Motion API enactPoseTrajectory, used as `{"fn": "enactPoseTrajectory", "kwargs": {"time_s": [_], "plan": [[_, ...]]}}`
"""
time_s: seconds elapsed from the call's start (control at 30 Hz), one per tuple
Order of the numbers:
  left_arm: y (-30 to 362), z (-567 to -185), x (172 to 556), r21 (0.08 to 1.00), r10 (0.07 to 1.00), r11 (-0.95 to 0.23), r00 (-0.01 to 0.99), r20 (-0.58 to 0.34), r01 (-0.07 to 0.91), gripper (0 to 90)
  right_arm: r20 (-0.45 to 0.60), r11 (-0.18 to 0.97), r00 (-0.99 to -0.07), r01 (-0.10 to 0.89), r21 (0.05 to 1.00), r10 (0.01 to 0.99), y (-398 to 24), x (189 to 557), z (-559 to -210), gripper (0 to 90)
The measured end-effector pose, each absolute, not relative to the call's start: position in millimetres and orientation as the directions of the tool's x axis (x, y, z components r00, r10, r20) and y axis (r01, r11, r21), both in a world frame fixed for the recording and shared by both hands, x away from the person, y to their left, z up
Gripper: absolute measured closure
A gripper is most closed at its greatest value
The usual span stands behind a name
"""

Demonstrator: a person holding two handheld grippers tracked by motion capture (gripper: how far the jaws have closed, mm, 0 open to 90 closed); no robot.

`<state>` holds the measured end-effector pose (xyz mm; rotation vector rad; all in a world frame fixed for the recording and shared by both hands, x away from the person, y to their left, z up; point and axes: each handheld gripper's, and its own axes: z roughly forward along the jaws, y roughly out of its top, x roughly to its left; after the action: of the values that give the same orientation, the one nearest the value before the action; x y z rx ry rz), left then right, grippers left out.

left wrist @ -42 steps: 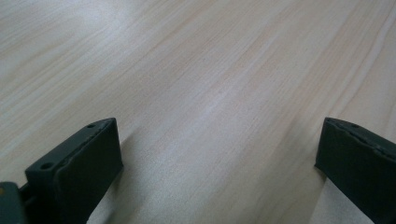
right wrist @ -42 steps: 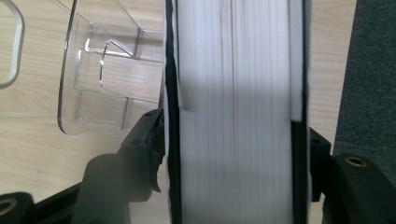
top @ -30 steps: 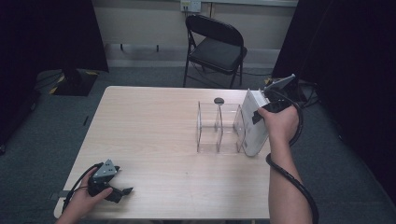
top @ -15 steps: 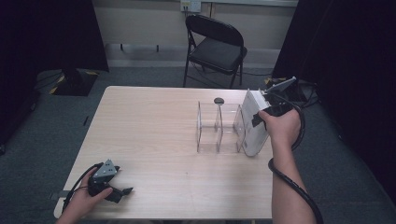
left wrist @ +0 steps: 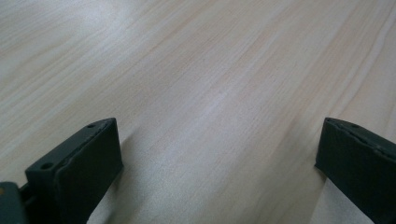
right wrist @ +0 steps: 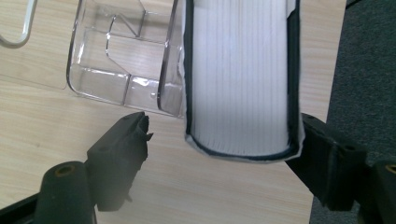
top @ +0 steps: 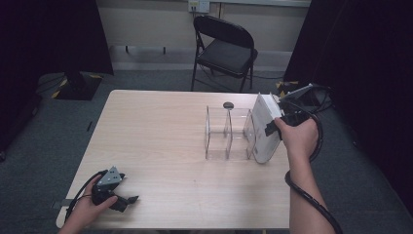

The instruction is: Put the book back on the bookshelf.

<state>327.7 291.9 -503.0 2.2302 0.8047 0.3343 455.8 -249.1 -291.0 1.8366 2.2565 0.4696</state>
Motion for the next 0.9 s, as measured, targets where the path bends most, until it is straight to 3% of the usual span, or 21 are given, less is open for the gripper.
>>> {"fn": "enactPoseTrajectory", "kwargs": {"time_s": [0.9], "plan": [[291.8, -503.0, 327.6, 0.714, 0.639, -0.537, 0.769, -0.002, 0.449, 0.0, 0.046, 0.265, -0.303, 0.889, 0.373, 0.952, -236.6, 426.0, -306.3, 18.8]]}}
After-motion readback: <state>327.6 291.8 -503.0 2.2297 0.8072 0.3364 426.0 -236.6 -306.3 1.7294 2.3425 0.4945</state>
